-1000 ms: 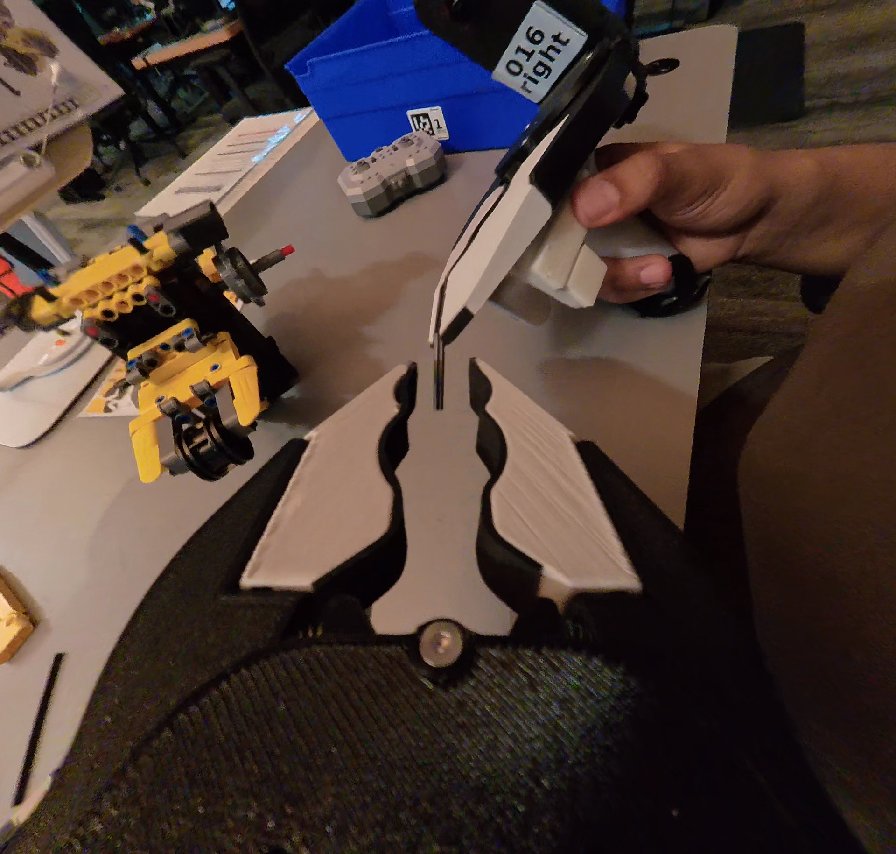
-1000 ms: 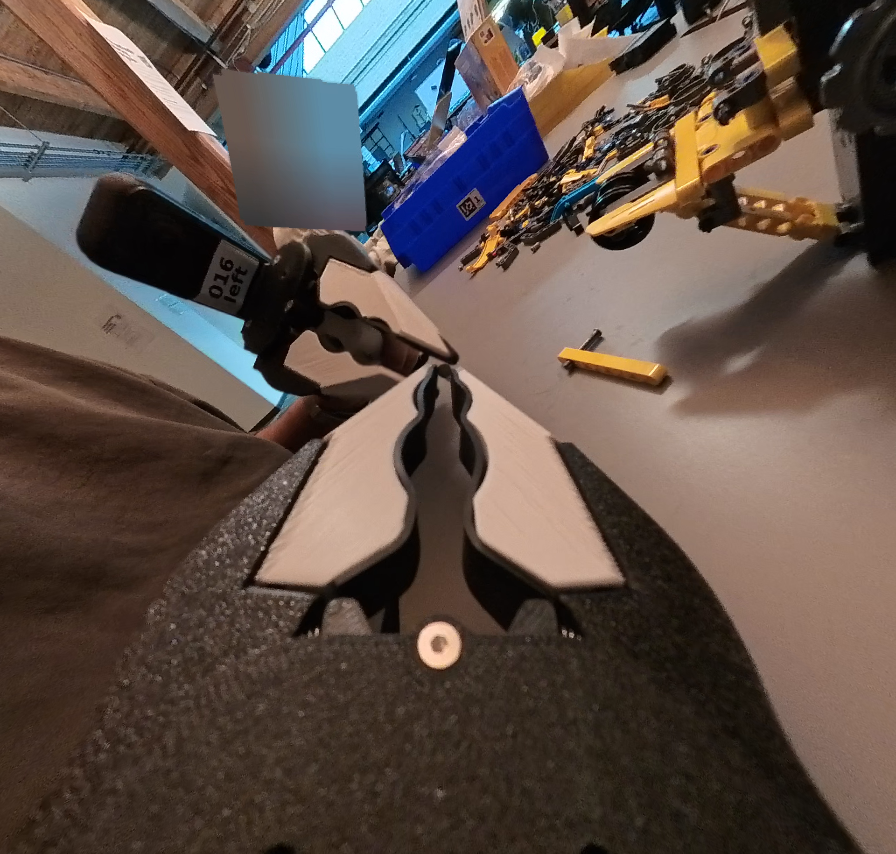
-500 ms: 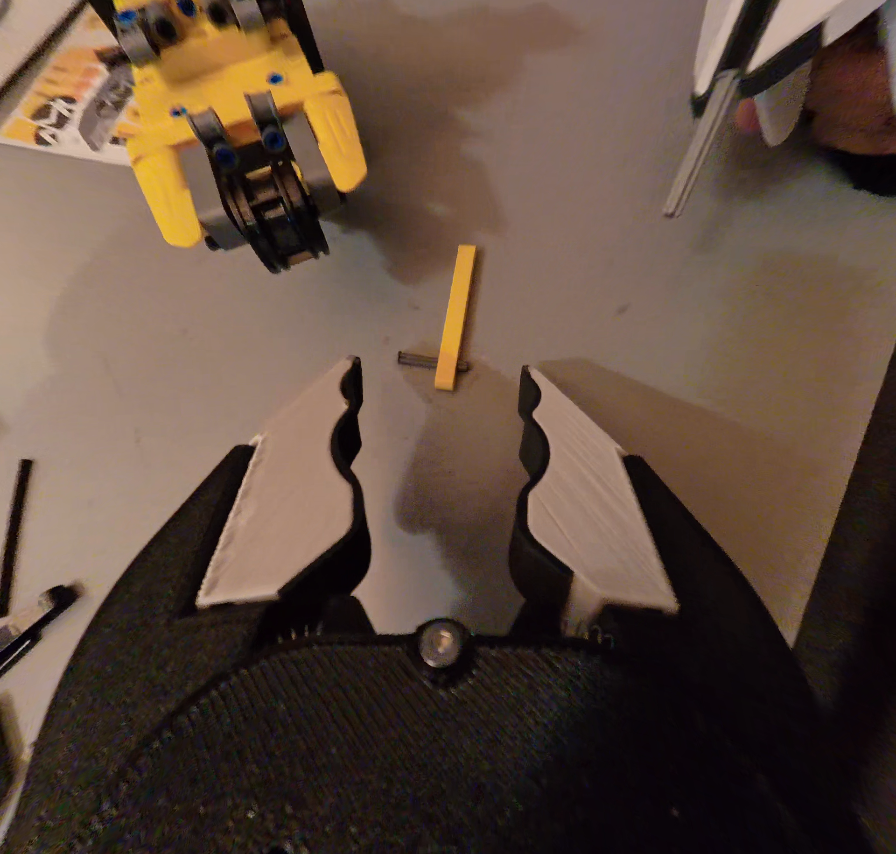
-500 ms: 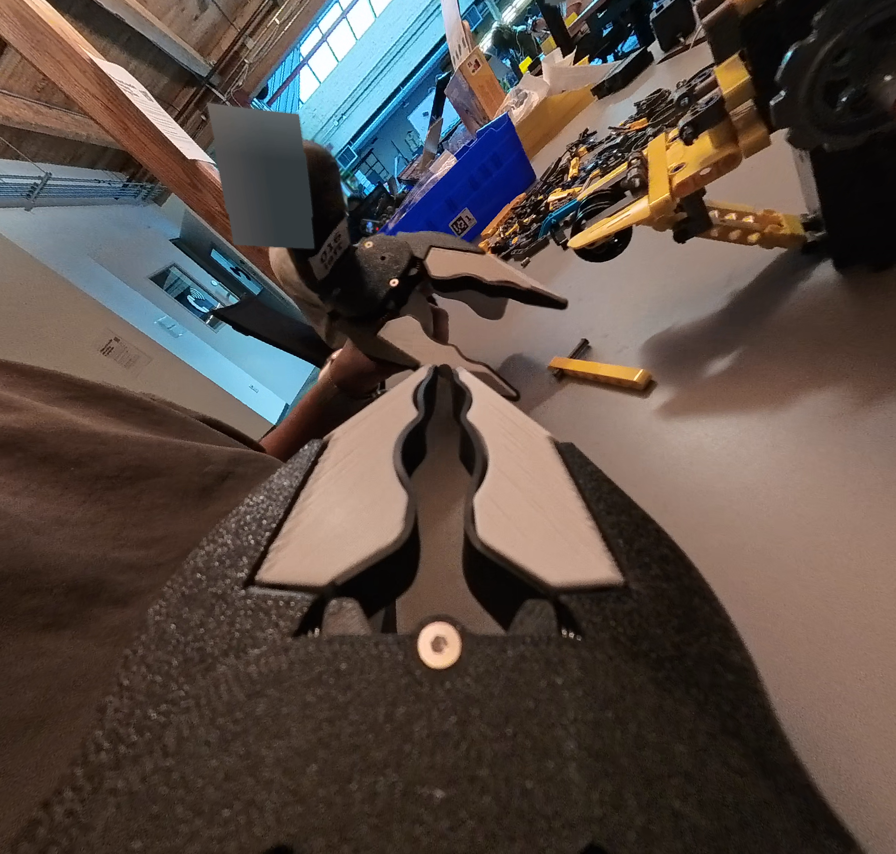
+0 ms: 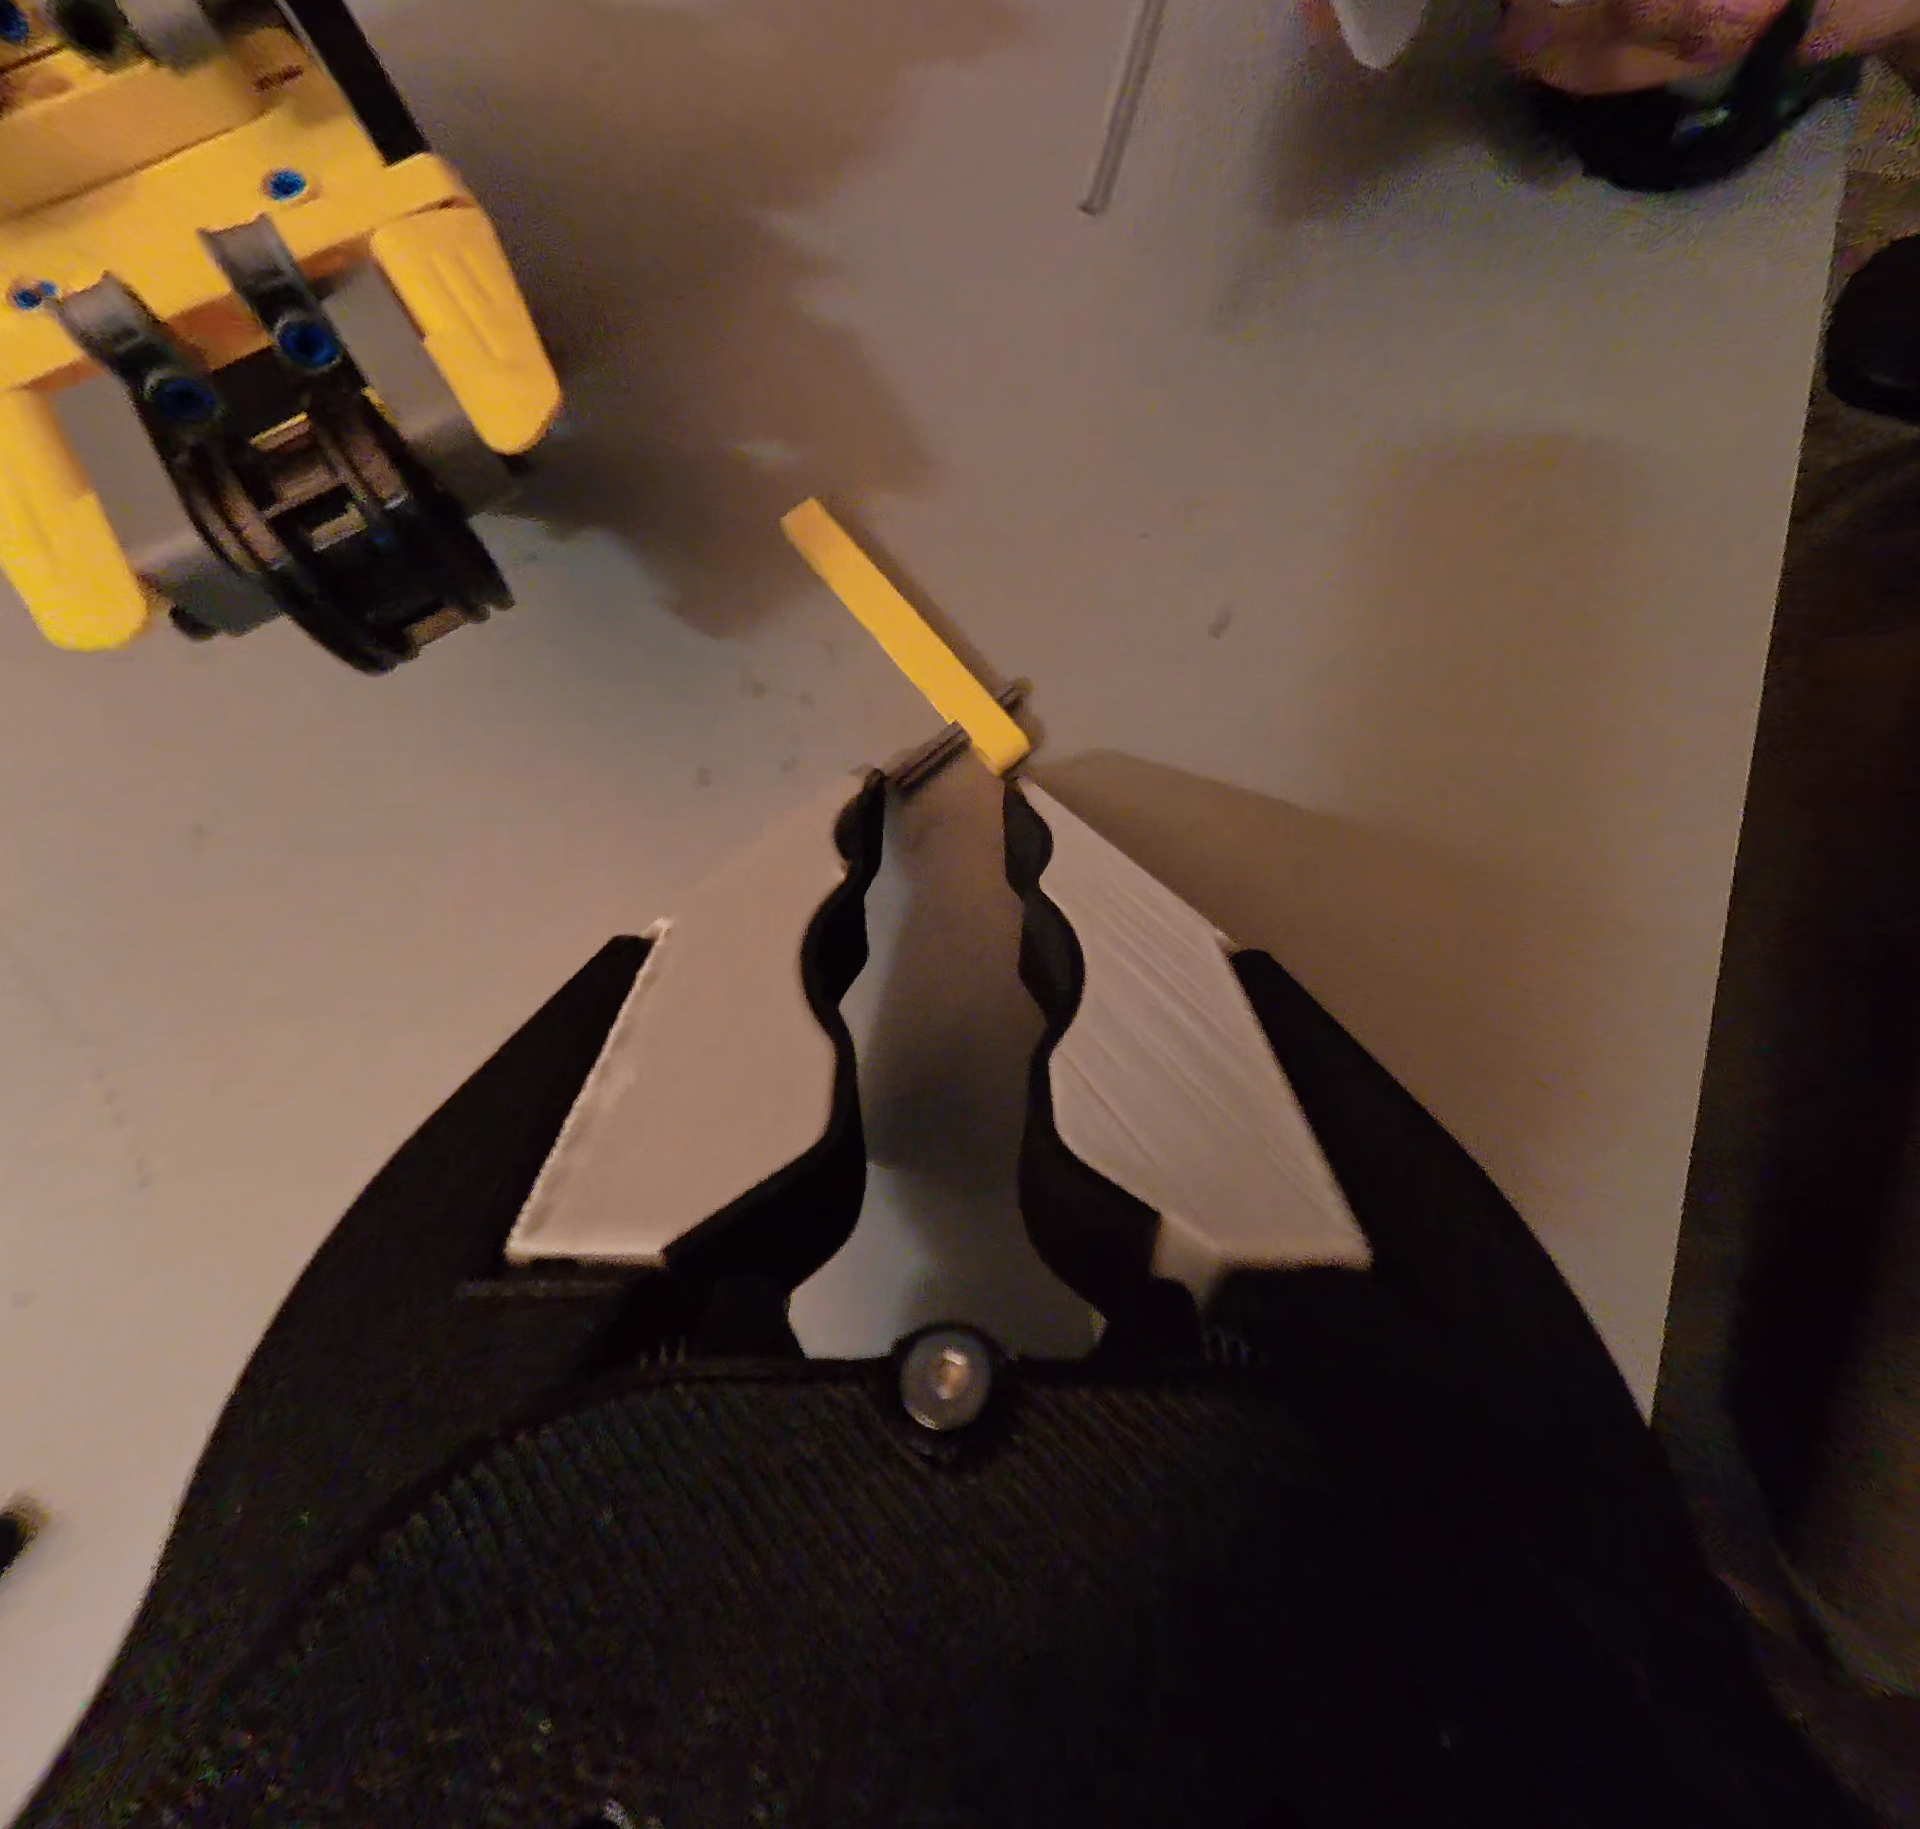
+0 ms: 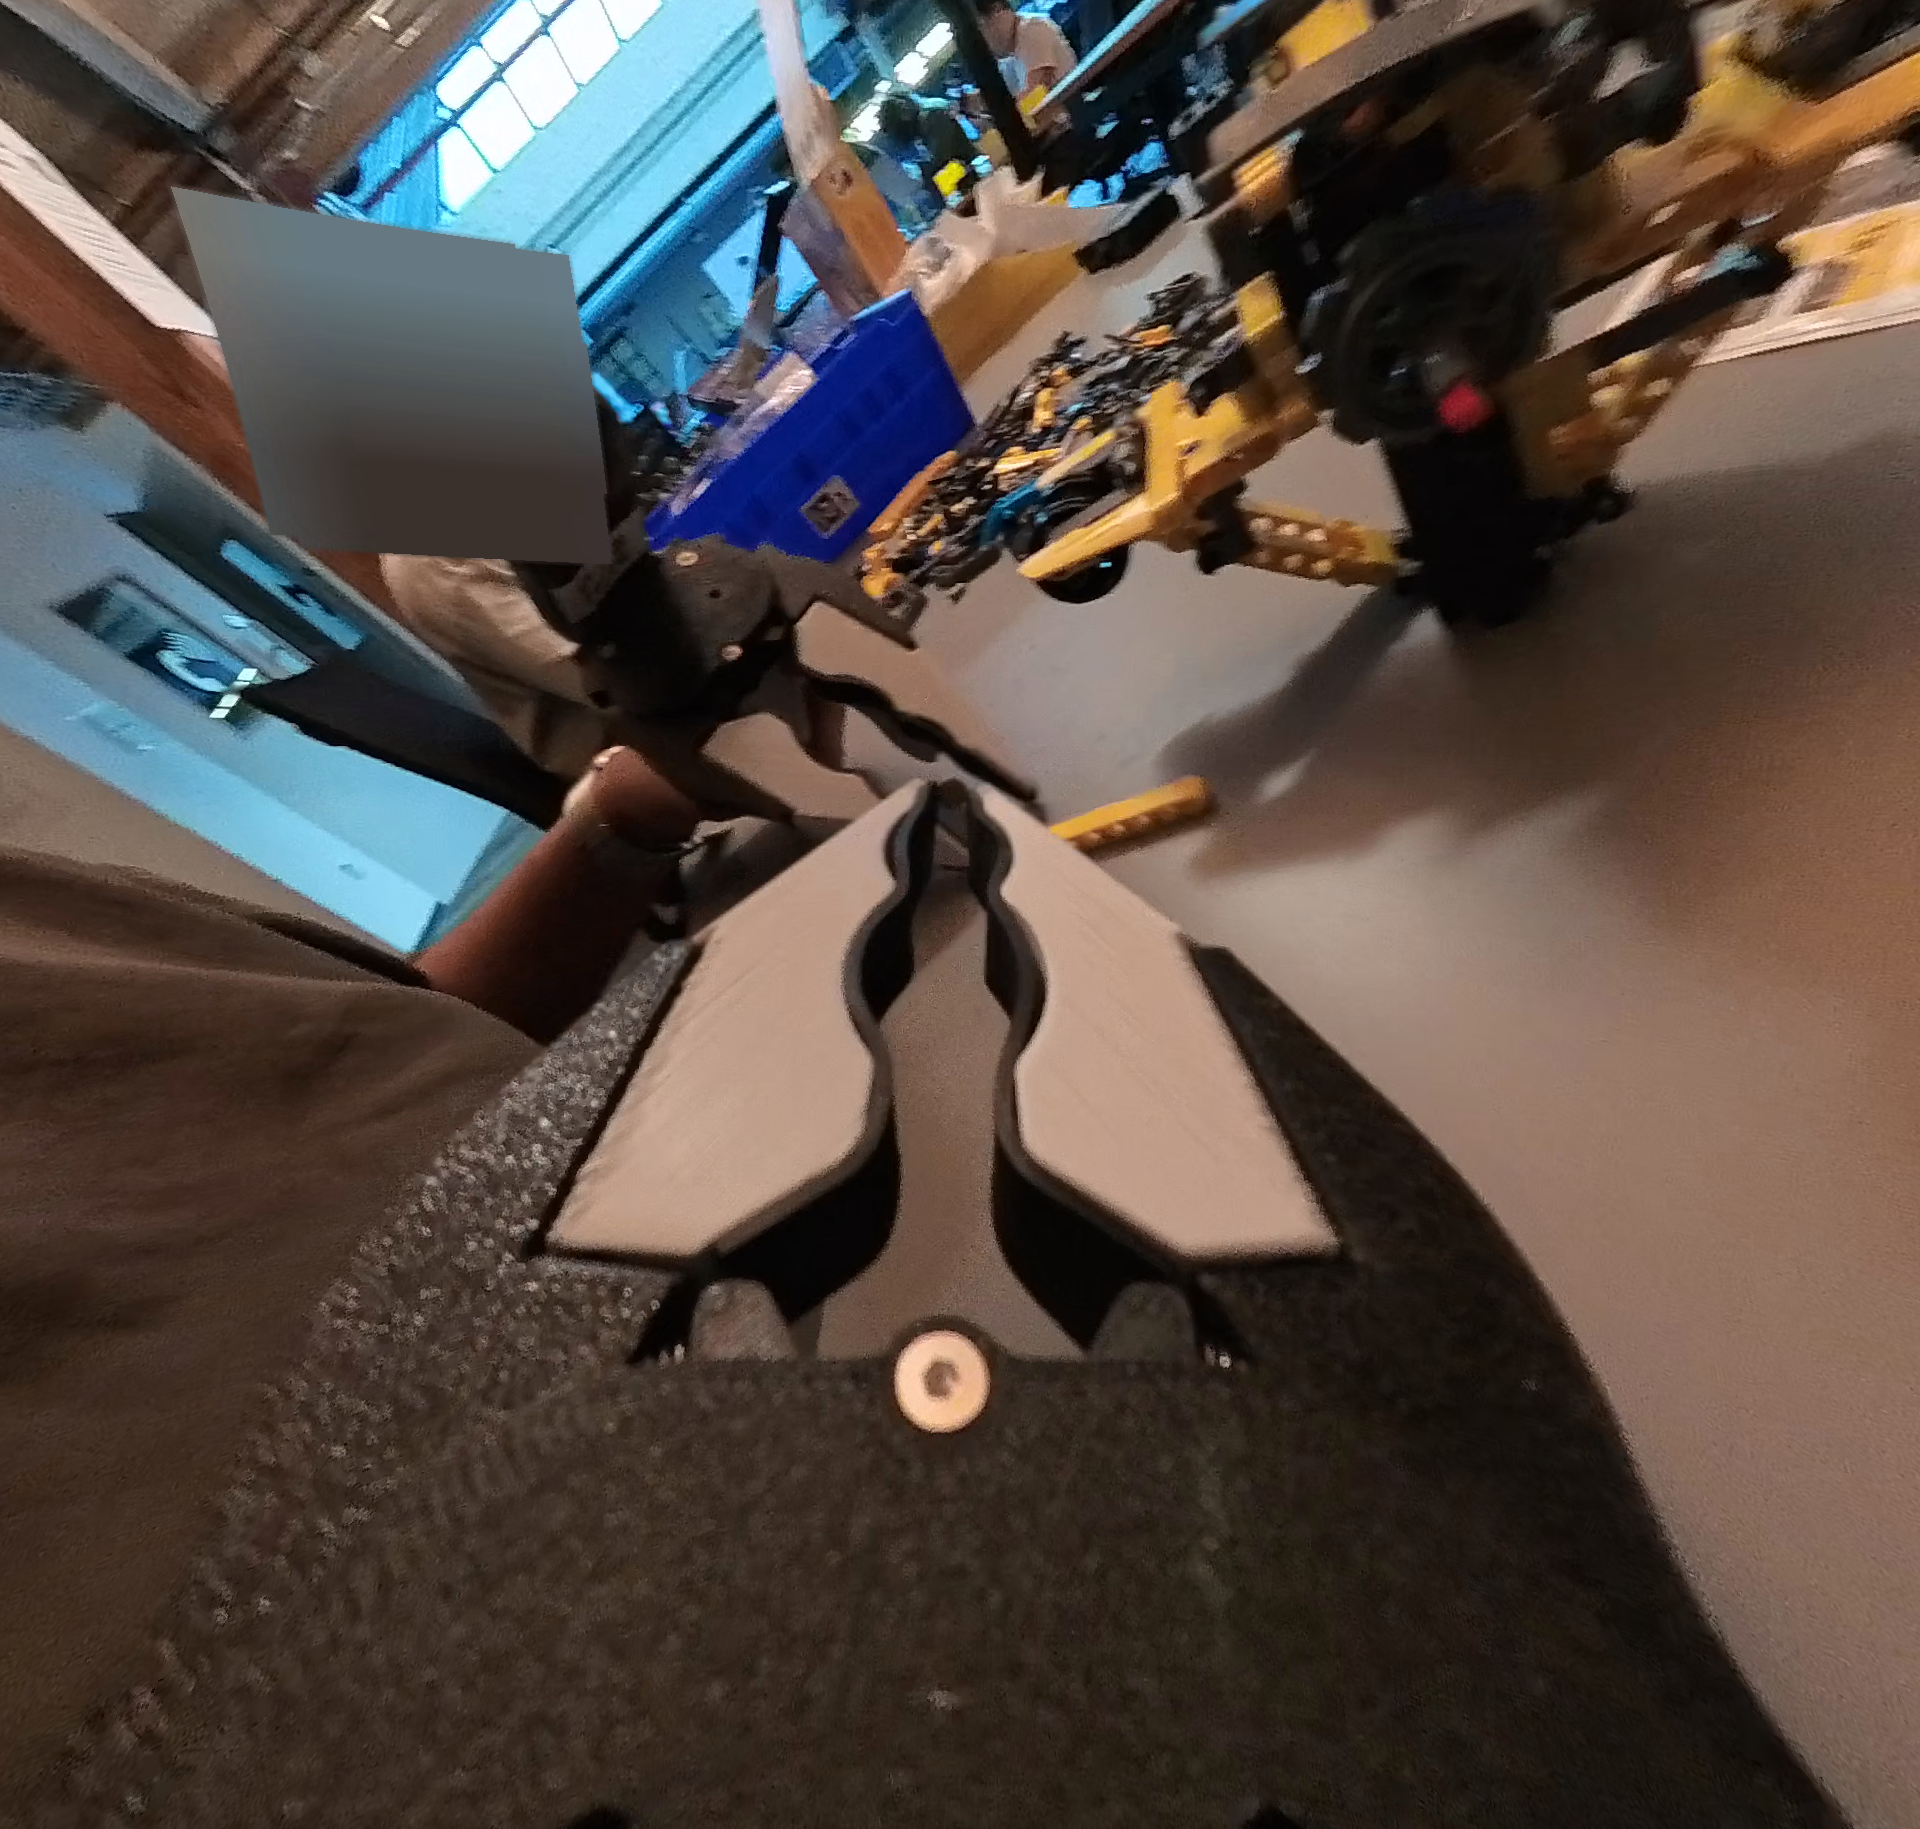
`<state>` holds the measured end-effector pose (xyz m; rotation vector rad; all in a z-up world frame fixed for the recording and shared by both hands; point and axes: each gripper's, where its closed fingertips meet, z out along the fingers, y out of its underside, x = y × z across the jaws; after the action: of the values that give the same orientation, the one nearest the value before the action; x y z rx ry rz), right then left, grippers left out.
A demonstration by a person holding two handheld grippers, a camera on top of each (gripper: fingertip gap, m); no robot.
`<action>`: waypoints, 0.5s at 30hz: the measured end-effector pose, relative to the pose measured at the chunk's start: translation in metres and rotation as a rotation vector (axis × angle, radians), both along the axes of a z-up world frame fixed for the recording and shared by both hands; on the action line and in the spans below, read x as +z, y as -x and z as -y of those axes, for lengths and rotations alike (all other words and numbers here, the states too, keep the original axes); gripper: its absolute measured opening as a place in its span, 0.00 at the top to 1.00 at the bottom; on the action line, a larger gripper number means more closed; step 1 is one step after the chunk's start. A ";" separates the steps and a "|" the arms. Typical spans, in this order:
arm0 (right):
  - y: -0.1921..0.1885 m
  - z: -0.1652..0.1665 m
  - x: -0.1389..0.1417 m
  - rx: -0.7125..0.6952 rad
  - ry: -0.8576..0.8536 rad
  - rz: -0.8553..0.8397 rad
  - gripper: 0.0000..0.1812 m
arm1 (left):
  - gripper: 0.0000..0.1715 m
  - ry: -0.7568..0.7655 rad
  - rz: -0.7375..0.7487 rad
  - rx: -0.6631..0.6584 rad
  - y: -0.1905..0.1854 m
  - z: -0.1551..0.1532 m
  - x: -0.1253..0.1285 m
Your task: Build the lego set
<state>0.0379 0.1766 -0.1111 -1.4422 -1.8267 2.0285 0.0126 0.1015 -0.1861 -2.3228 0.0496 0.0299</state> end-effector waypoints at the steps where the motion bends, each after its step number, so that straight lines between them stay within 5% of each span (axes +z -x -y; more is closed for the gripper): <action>1: 0.001 -0.007 -0.002 -0.019 -0.023 0.002 0.98 | 0.87 0.002 0.003 -0.007 -0.001 -0.001 0.000; 5: 0.002 -0.026 -0.004 -0.071 -0.063 0.004 0.98 | 0.81 0.003 0.029 -0.014 -0.003 -0.008 0.000; 9: 0.000 -0.027 -0.004 -0.071 -0.032 0.011 0.98 | 0.64 0.019 0.069 0.033 -0.003 -0.010 -0.003; 15: 0.000 -0.026 -0.002 -0.061 -0.010 0.001 0.98 | 0.68 0.019 0.023 0.207 -0.002 -0.009 -0.002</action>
<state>0.0383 0.2023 -0.1135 -1.4777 -1.7679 1.9882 0.0142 0.1105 -0.1885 -2.3381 -0.2033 0.1073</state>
